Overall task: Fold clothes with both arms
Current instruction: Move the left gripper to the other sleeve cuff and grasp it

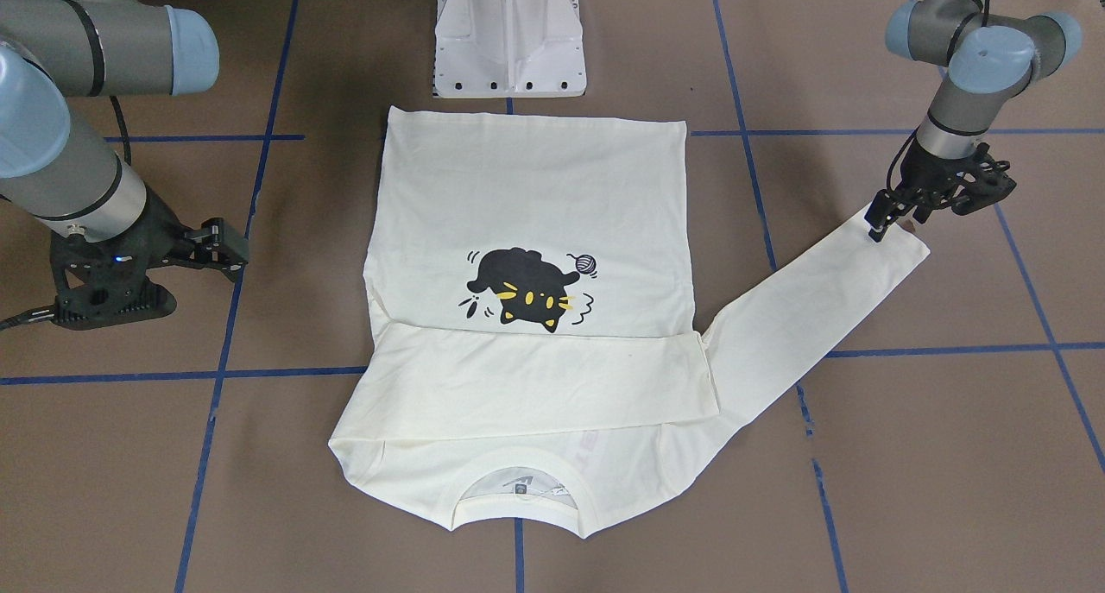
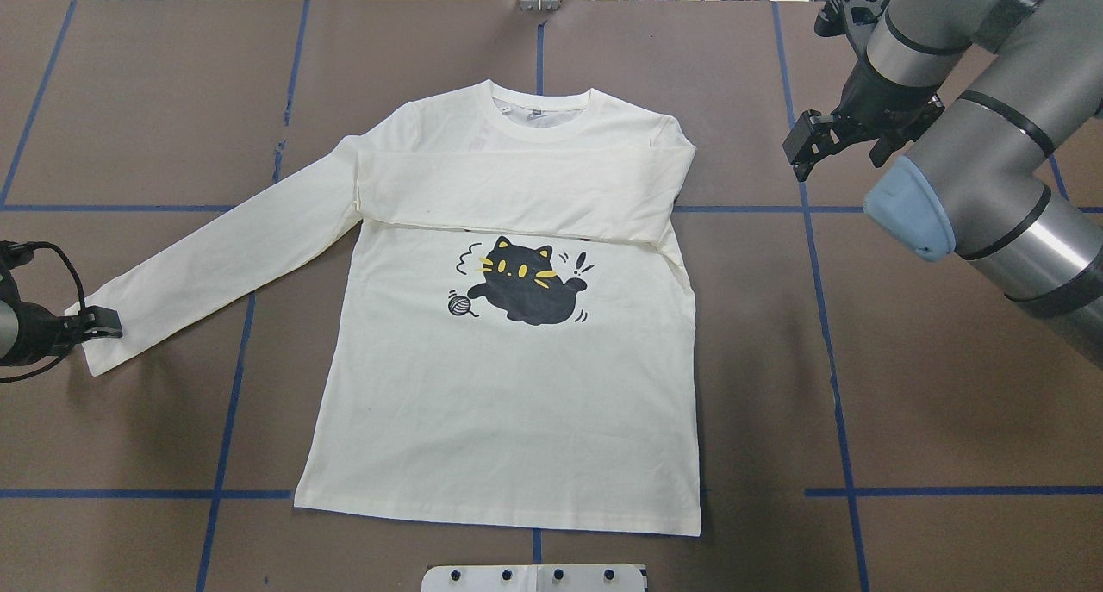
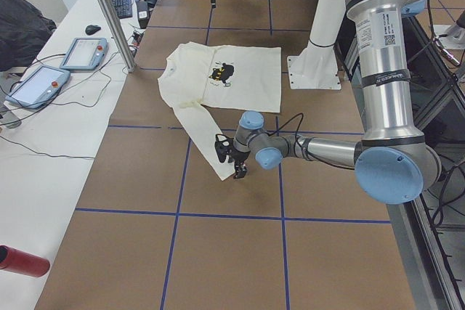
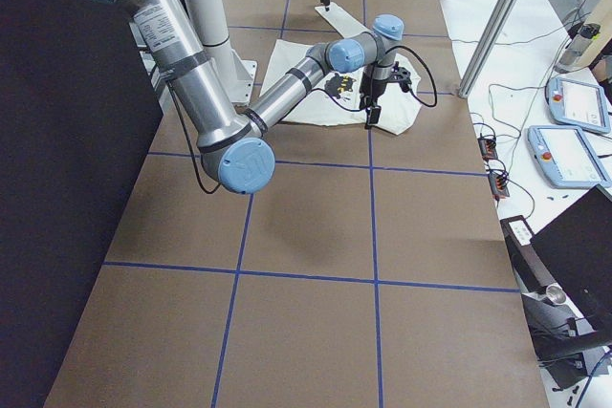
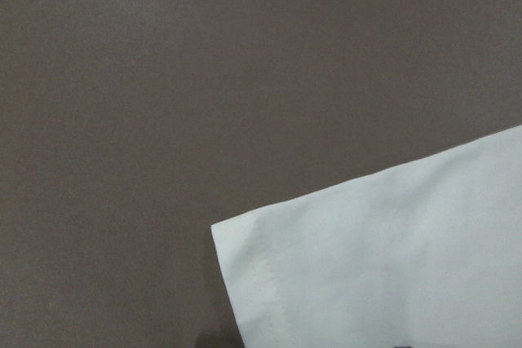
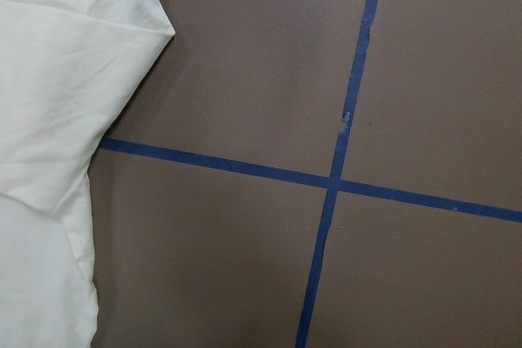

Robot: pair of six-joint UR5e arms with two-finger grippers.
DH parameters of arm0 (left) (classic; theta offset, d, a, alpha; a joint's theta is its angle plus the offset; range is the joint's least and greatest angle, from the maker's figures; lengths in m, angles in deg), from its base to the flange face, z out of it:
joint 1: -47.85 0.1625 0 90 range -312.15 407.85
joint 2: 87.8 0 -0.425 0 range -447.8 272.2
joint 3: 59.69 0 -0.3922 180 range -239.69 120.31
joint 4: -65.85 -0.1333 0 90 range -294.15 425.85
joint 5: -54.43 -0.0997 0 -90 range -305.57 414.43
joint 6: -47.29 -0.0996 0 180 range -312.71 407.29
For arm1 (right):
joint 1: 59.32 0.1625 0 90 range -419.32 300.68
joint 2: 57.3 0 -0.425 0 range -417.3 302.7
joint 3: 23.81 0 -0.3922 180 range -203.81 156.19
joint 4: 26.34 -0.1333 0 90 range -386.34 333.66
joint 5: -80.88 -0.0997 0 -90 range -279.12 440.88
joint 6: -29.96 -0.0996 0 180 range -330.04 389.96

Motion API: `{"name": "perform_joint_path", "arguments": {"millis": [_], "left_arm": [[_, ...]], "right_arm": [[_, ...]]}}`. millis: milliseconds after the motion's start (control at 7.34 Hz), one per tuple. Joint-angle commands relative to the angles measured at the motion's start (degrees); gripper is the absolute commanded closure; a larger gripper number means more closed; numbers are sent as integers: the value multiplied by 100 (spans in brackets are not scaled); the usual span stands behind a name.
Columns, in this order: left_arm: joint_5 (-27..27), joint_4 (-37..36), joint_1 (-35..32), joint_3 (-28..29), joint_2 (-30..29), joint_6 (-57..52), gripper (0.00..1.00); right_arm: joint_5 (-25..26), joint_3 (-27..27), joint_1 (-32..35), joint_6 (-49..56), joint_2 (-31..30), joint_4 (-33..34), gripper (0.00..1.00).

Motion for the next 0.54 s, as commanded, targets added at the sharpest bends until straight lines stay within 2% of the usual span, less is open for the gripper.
{"name": "perform_joint_path", "arguments": {"millis": [0, 136, 409], "left_arm": [[15, -3, -5, 1, 10, 27, 47], [23, -3, -5, -8, 10, 27, 50], [41, -3, -5, -60, 10, 36, 64]], "right_arm": [[6, 0, -4, 0, 12, 0, 0], [6, 0, -4, 0, 12, 0, 0], [6, -9, -4, 0, 3, 0, 0]]}}
